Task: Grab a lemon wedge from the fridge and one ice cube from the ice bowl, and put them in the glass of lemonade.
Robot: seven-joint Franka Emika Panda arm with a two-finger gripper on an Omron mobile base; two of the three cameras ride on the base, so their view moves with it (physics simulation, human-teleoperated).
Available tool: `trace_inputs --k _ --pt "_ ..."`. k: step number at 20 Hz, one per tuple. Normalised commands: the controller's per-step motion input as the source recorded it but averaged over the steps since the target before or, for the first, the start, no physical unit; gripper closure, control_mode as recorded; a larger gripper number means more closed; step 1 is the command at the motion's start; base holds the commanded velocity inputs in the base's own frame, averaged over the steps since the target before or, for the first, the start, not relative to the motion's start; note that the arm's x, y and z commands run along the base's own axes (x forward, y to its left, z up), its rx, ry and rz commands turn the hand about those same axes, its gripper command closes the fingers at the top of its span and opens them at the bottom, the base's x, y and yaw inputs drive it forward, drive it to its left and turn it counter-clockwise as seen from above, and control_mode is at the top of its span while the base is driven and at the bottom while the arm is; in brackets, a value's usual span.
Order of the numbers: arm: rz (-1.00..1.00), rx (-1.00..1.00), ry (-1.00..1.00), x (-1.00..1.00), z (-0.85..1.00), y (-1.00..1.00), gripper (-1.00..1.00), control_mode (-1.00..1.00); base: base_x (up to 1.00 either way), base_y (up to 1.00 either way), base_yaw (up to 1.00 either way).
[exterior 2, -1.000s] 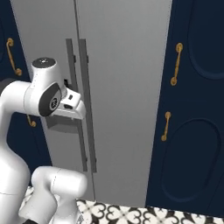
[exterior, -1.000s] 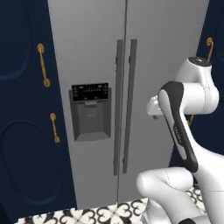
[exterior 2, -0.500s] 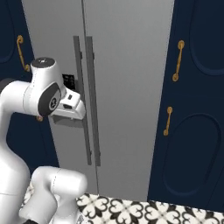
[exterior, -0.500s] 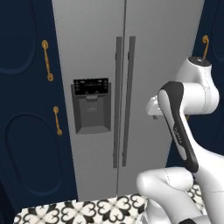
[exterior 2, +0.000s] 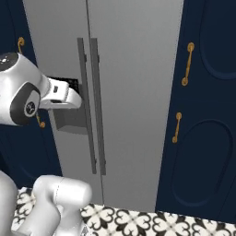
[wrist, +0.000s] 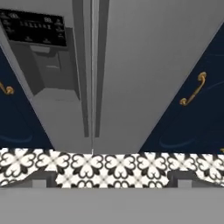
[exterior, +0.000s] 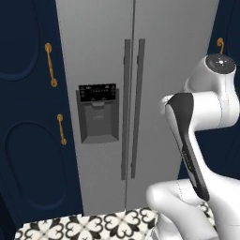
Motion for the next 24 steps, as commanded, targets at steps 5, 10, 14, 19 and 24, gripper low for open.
trace_inputs --k 5,10,14,19,24 --pt "0.04 0.0 -0.17 0.09 -0.38 -0.07 -1.0 -1.0 0.0 0.0 0.0" --pt "-0.08 0.04 -0.01 0.41 0.12 0.02 -1.0 -1.0 0.0 0.0 0.0" --pt "-0.06 0.15 0.02 0.65 0.37 0.04 -1.0 -1.0 0.0 0.0 0.0" --pt "-0.01 0.18 0.02 0.93 0.04 0.0 -1.0 -1.0 0.0 0.0 0.0" --pt "0.0 0.03 0.0 0.98 -0.29 0.0 -1.0 -1.0 0.0 0.0 0.0"
